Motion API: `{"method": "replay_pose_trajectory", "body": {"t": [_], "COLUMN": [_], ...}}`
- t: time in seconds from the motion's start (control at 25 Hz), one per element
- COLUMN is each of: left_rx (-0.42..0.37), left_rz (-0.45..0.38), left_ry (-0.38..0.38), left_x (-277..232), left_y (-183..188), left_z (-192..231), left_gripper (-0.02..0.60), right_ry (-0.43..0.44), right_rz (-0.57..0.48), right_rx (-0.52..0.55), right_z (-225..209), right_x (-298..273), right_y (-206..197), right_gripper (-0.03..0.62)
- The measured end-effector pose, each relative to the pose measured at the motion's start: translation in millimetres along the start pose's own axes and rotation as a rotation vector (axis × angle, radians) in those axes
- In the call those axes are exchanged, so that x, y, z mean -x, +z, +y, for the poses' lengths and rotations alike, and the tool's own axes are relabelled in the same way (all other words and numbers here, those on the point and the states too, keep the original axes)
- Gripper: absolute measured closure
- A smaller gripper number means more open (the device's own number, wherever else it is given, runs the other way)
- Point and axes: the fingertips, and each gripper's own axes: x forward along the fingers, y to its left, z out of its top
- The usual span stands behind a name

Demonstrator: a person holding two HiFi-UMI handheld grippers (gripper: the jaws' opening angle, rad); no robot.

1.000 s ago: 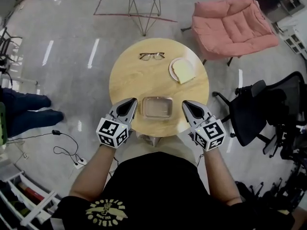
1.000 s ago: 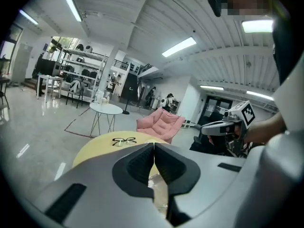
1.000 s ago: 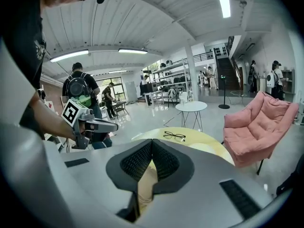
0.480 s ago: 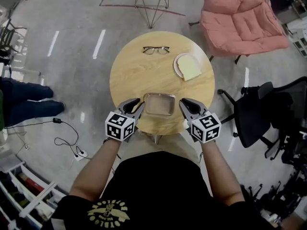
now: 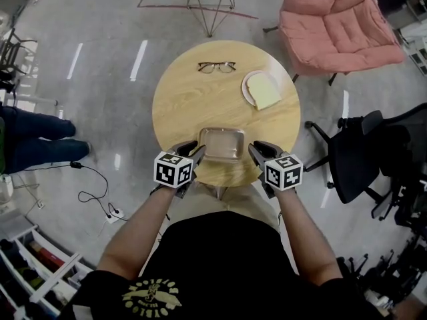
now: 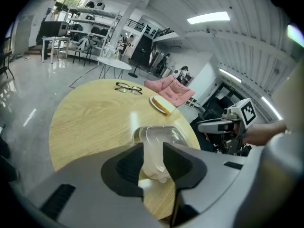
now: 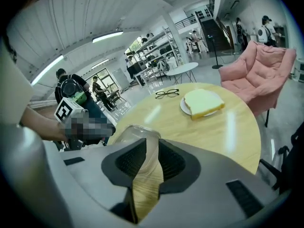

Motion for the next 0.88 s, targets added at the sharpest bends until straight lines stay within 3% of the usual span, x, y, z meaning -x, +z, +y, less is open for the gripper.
{"method": "replay_pose_trajectory", "body": {"t": [0.24, 0.6, 0.88], "left_rx": [0.022, 0.035, 0.052], "left_rz": [0.035, 0.050, 0.046], "left_ry": [0.007, 0.014, 0.013], "left_x": [-7.4, -13.9, -16.1], "left_y": [-9.5, -16.1, -15.5], "left_z": [4.2, 7.7, 10.6], "left_gripper": [0.453, 0.454, 0.454], "right_ry": [0.028, 0.065, 0.088], "right_rz": [0.035, 0.076, 0.046], "right_rx": [-0.124, -0.182, -0.243], "right_z": [-10.6, -13.1, -9.6], "right_x": [-16.2, -34.2, -36.0], "right_y": [-18.5, -36.9, -34.0], "right_gripper": [0.473, 0.465, 0.534]}}
